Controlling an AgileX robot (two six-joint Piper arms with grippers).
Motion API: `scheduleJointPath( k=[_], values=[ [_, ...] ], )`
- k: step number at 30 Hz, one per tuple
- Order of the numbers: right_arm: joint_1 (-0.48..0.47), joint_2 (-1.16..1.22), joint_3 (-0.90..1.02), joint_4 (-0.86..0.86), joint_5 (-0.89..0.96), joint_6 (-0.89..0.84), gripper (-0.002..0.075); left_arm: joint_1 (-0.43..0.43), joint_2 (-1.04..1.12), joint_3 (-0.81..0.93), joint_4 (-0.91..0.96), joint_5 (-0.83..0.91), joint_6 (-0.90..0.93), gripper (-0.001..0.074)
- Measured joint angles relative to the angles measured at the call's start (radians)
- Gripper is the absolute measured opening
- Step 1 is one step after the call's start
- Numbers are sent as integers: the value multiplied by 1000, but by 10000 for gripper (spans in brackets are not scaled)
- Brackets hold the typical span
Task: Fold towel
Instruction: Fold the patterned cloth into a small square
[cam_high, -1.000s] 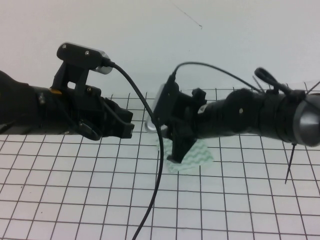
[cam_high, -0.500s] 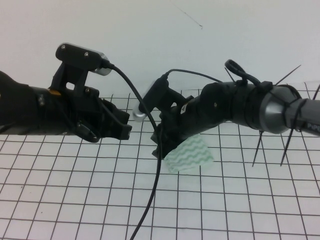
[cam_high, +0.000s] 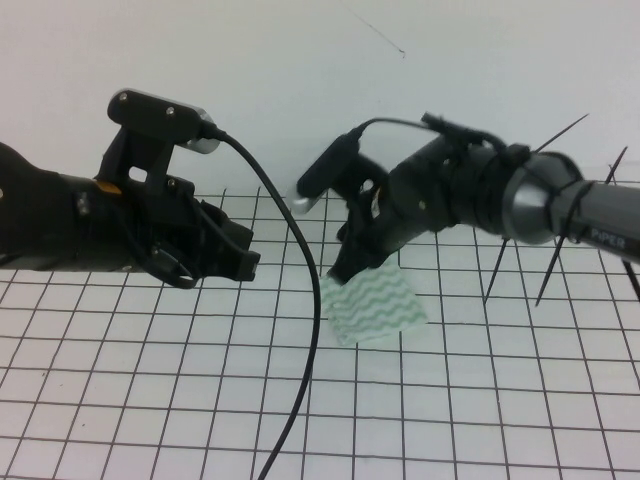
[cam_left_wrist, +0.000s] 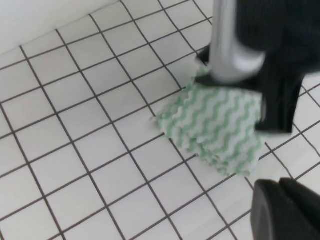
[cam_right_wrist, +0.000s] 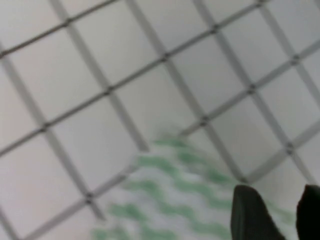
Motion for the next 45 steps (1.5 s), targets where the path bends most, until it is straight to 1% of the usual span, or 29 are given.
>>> scheduleJointPath(
  k=[3,6,10,17,22,26,29,34,36,40,42,45],
  values=[
    [-22,-14,-33,-65,95,49,213,0,0,0,5,2,-1,-1],
    [-42,-11,-35,-56,136,50,199,0,0,0,8,0,-3,-1],
    [-47,15,-35,-5,134,42,179,0,0,0,8,-4,-3,-1],
    [-47,102,-35,52,91,5,171,0,0,0,14,-4,-3,-1],
    [-47,84,-33,12,85,11,171,0,0,0,14,-6,-3,-1],
    [-47,2,-33,9,53,13,170,0,0,0,15,-8,-3,-1],
    [-49,-29,-37,98,55,-20,170,0,0,0,15,-16,-1,-1],
    [-47,16,-35,307,111,-190,169,0,0,0,15,-18,-3,-1],
    [-47,42,-34,333,115,-217,169,0,0,0,15,-18,-3,-1],
    [-47,86,-34,370,85,-214,169,0,0,0,15,-16,-3,-1],
    [-47,104,-34,435,79,-235,169,0,0,0,15,-16,-3,-1],
    [-47,119,-34,599,83,-363,169,0,0,0,15,-16,-3,-1]
  ],
)
